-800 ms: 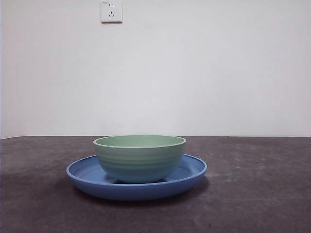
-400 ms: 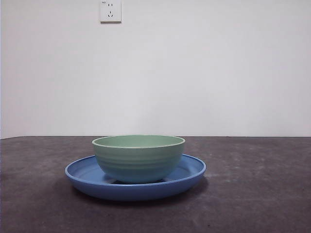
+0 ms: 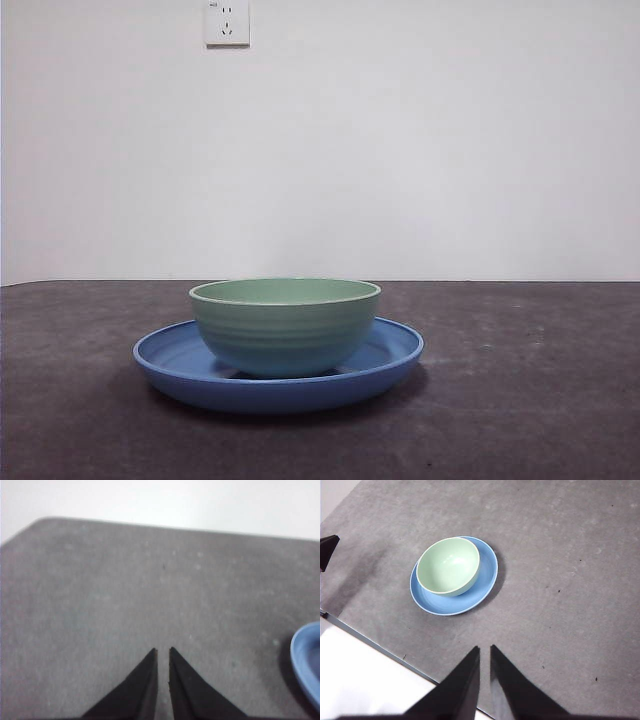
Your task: Place the green bowl on the blue plate
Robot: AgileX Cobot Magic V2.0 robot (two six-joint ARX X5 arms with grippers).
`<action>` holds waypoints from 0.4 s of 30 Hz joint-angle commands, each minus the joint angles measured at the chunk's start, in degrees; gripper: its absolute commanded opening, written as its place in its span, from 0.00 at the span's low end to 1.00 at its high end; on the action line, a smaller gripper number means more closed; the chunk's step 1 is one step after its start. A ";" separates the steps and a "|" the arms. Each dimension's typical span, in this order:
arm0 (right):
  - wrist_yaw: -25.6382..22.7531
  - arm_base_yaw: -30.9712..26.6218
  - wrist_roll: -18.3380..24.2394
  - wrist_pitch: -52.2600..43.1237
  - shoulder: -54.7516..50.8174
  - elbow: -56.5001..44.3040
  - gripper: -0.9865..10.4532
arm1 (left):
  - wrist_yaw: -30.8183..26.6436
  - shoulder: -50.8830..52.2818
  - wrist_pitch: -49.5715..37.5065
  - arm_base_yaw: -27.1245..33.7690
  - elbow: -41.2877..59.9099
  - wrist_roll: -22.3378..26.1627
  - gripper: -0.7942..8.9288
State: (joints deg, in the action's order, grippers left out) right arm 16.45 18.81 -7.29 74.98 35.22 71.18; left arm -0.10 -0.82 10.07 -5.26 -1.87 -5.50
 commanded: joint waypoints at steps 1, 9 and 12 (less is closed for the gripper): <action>0.00 0.37 0.48 -0.42 0.17 0.92 0.11 | -0.15 0.66 -1.05 0.11 0.90 -0.17 0.12; 0.00 0.35 0.48 -0.42 0.17 0.92 0.11 | -0.15 0.66 0.87 0.26 1.20 0.17 0.12; 0.00 0.35 0.48 -0.42 0.17 0.92 0.11 | -0.17 0.66 0.87 0.55 1.20 0.79 0.12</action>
State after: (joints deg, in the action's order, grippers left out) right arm 16.45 18.81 -7.29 74.98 35.22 71.18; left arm -0.10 -0.21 10.46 -4.82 -1.85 -5.39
